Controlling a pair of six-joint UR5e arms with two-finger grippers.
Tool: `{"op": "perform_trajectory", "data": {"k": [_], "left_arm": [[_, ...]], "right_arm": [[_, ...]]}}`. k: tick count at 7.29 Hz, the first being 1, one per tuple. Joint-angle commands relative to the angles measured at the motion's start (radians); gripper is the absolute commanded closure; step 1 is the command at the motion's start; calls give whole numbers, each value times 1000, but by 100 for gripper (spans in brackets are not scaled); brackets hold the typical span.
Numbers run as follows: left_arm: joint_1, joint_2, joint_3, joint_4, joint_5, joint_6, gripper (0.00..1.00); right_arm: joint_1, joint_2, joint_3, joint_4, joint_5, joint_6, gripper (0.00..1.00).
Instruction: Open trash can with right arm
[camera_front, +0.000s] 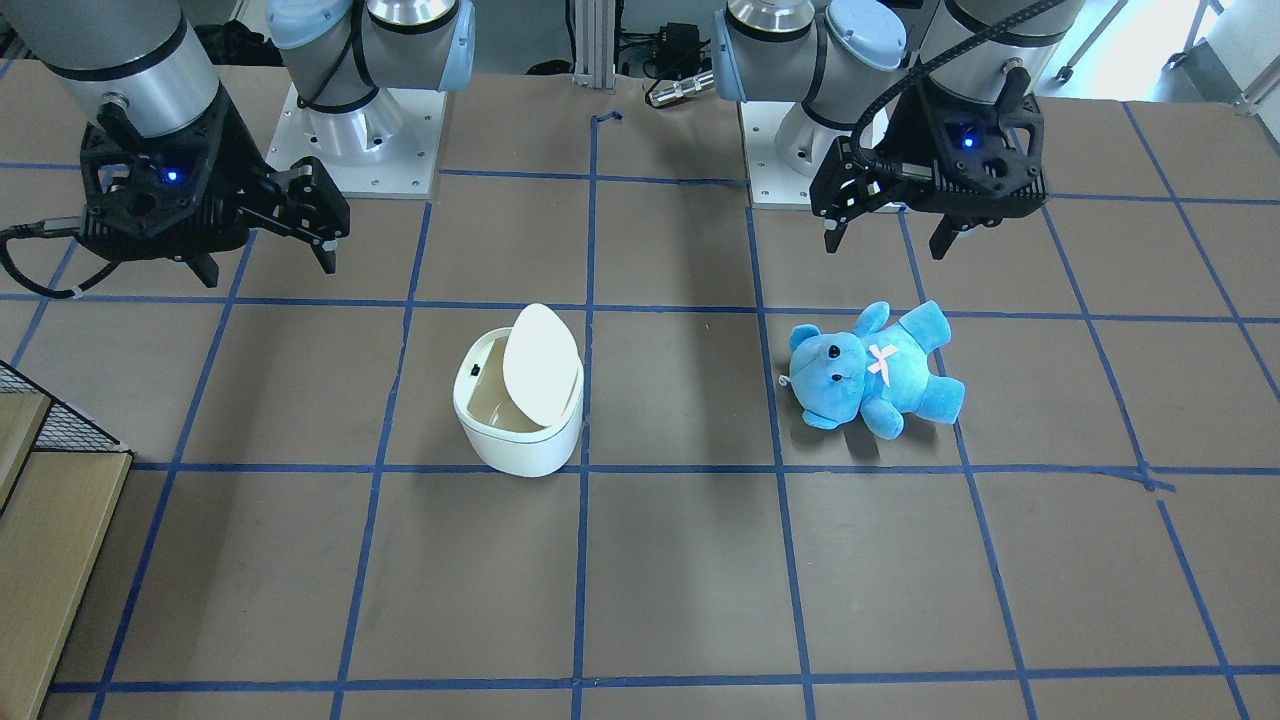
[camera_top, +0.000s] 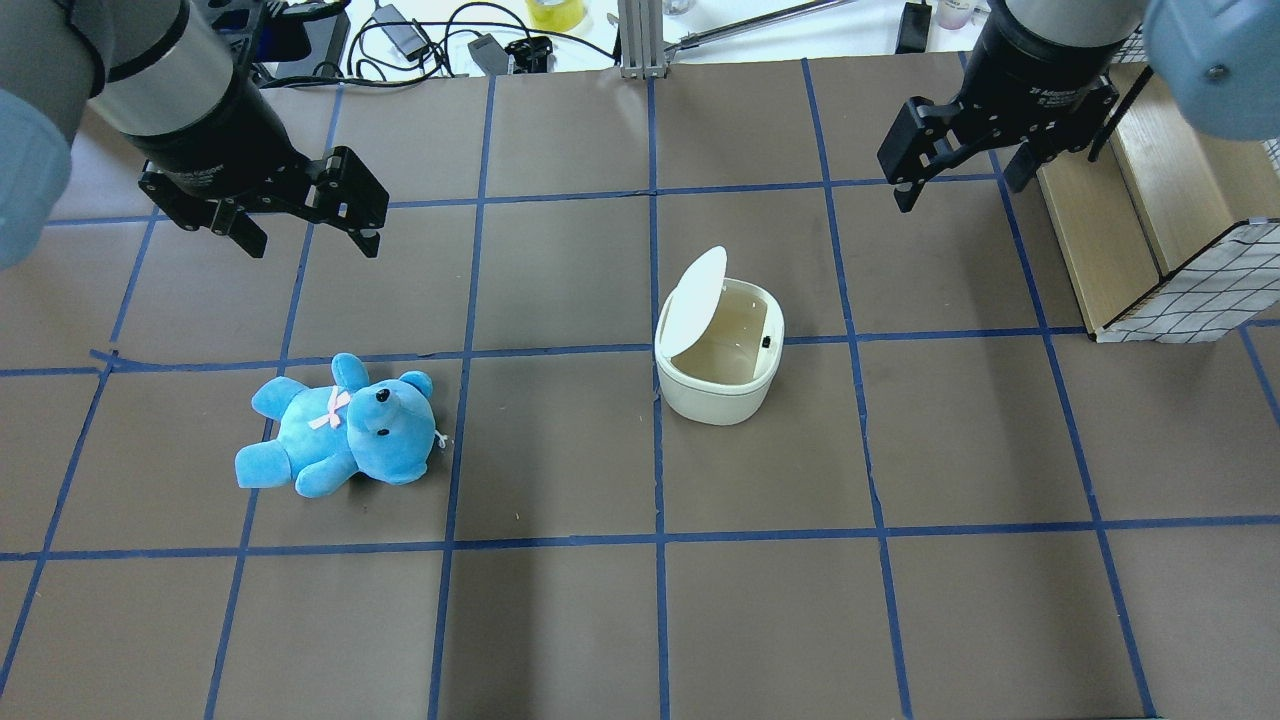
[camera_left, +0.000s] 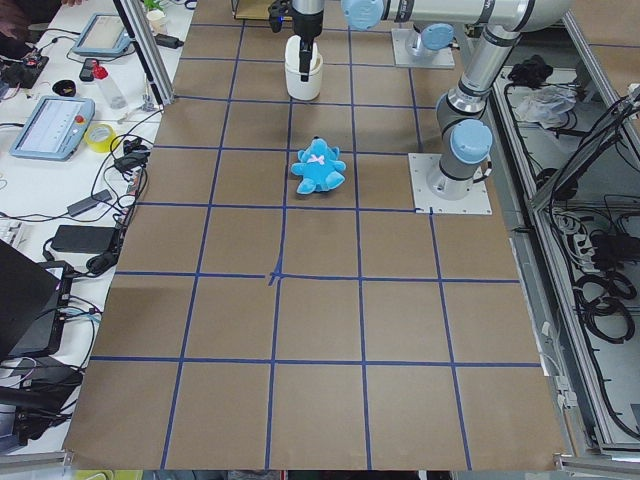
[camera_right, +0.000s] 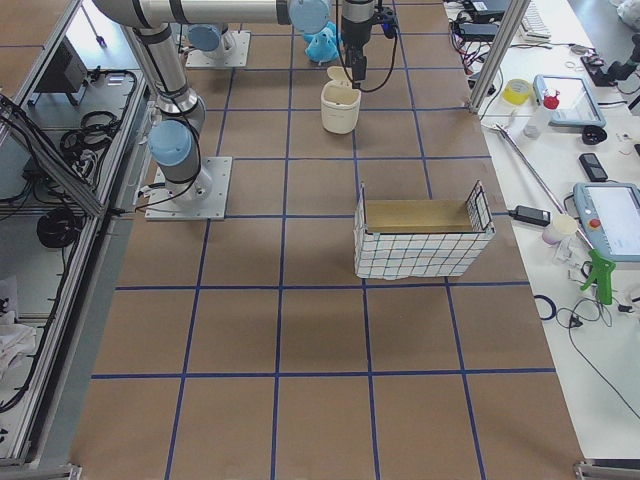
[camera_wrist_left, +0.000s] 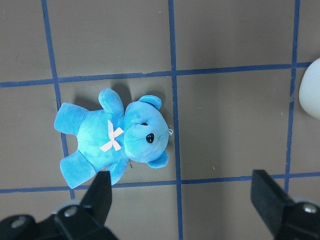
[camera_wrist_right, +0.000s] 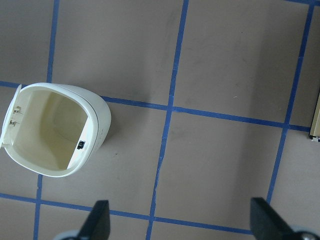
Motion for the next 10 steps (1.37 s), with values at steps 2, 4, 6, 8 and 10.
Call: {"op": "perform_trajectory", "data": {"k": [2, 4, 6, 8, 10], "left_arm": [[0, 0, 0, 0, 0, 0, 0], [0, 0, 0, 0, -2, 0, 0], [0, 0, 0, 0, 0, 0, 0], [0, 0, 0, 0, 0, 0, 0], [0, 0, 0, 0, 0, 0, 0]], "right_arm": [[-2, 1, -15, -40, -18, -1, 0], [-1, 1, -16, -38, -54, -3, 0], [-2, 12, -54, -35, -62, -4, 0], [2, 31, -88, 2, -56, -1, 0], [2, 29, -73, -1, -50, 0, 0]]}}
